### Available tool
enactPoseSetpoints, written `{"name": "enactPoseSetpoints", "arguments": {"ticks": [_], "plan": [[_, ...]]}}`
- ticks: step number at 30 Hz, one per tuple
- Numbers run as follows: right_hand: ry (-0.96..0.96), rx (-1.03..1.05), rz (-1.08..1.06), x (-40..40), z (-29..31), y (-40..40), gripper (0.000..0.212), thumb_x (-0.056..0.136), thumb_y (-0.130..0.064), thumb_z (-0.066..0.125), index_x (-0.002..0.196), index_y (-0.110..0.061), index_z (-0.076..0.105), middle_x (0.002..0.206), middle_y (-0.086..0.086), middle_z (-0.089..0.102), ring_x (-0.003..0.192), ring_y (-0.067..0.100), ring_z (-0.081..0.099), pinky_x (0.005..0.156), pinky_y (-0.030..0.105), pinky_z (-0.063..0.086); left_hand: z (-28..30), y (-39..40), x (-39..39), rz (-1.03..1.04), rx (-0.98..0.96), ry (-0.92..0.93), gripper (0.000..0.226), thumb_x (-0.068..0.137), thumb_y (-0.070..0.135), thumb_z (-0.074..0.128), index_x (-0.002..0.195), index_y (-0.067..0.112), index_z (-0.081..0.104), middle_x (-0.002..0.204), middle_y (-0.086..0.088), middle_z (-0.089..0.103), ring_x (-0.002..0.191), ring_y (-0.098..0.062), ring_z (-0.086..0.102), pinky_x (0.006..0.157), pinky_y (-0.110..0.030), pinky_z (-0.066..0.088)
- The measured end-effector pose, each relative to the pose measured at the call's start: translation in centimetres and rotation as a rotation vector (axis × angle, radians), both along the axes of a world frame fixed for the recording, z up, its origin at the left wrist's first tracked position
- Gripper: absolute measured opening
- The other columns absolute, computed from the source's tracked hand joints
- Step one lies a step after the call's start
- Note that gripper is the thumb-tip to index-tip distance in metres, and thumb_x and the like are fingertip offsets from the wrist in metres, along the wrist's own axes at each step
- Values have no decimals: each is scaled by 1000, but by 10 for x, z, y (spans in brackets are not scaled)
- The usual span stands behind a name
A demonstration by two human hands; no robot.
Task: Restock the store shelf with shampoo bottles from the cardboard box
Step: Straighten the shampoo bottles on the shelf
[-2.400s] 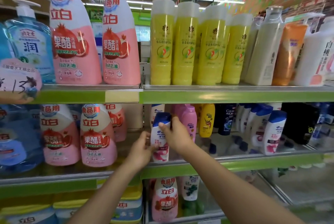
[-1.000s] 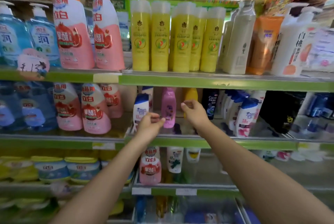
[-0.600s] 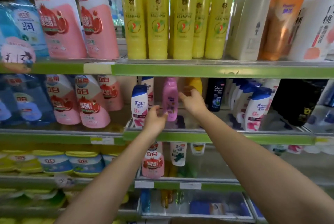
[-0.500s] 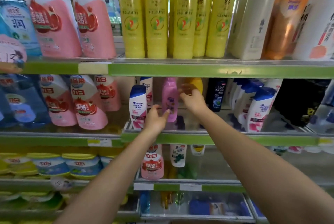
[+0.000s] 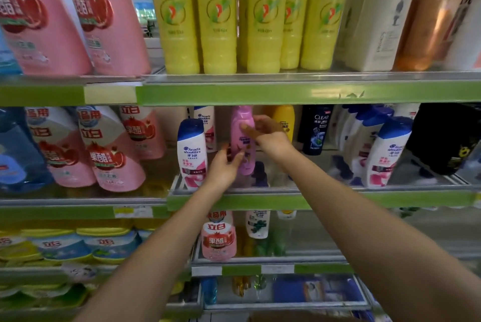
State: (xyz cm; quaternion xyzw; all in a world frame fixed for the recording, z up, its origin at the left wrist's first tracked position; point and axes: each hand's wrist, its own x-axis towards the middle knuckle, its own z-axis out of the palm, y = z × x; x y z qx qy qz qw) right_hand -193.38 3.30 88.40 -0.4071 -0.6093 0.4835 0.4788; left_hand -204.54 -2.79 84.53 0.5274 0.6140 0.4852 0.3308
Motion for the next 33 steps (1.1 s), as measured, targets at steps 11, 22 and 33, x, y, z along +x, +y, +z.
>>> {"name": "enactPoseSetpoints", "arguments": {"ticks": [11,22,33], "plan": [[-127,120,3,8,-13,-4,30,91,-31,64,117,-19,58,110,5,68,99,20,67,86,43,57,-4,1,-1,-52,7,35,35,96,31,51,128,19,47,125,-6,60,114,-20,57,91,-31,46],[-207,197,5,18,-10,-37,40,92,-36,61,125,-13,55,111,4,68,100,18,66,89,42,56,0,-30,4,-54,-7,100,31,95,31,51,123,17,48,122,-4,60,111,-17,57,89,-31,47],[-182,132,23,21,-8,-55,25,92,-34,62,112,-21,55,111,4,66,104,20,64,90,47,55,5,-49,9,-47,-34,148,38,96,31,49,130,15,46,127,-7,58,118,-24,55,98,-43,48]]}}
